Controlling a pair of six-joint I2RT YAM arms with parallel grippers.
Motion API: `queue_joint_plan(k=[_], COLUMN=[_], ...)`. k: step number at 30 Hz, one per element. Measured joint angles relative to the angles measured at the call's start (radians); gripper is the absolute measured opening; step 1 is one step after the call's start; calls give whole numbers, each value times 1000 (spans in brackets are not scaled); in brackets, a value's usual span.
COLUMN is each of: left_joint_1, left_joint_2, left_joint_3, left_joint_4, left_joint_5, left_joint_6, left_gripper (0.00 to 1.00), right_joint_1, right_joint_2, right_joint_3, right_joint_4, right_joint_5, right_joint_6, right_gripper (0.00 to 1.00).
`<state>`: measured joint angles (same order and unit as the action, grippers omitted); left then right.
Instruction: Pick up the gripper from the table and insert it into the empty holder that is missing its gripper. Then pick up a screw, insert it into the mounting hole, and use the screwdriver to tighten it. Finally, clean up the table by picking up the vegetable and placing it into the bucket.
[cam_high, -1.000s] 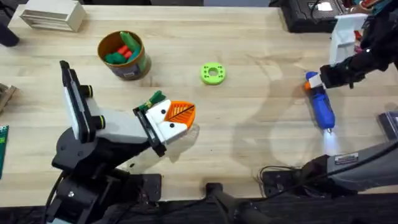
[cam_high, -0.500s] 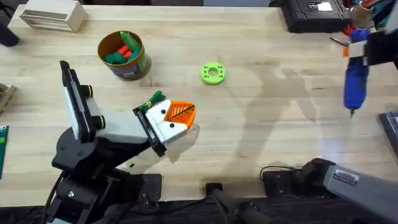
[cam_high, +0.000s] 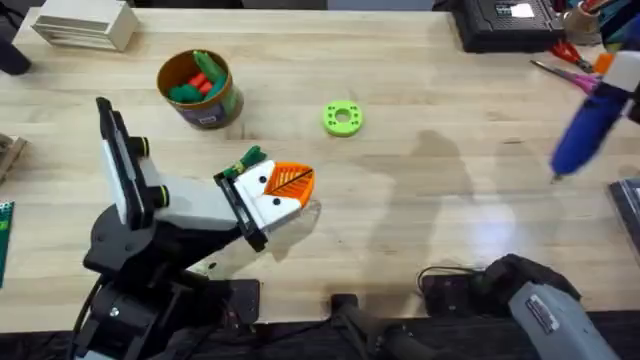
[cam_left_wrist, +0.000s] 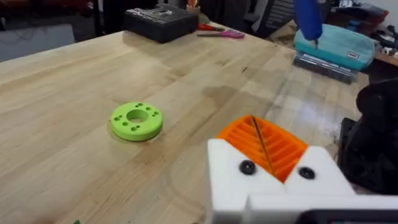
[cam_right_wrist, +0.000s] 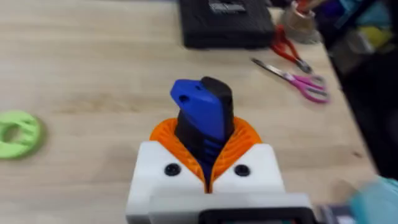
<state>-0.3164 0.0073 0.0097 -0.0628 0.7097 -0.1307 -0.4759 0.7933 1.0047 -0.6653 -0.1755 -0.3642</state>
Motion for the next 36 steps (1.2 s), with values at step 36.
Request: queue_joint_plan(k=[36], left_joint_1=[0], left_joint_2=[0], left_joint_3=[0], left_joint_4=[0], left_joint_5=[0], left_joint_6=[0], left_gripper=[13], right_joint_1=[1203], right_joint_2=[188], right_joint_3=[-218], right_joint_4=[1202], right_joint_5=[-287], right_joint_6=[368], right_gripper=[29])
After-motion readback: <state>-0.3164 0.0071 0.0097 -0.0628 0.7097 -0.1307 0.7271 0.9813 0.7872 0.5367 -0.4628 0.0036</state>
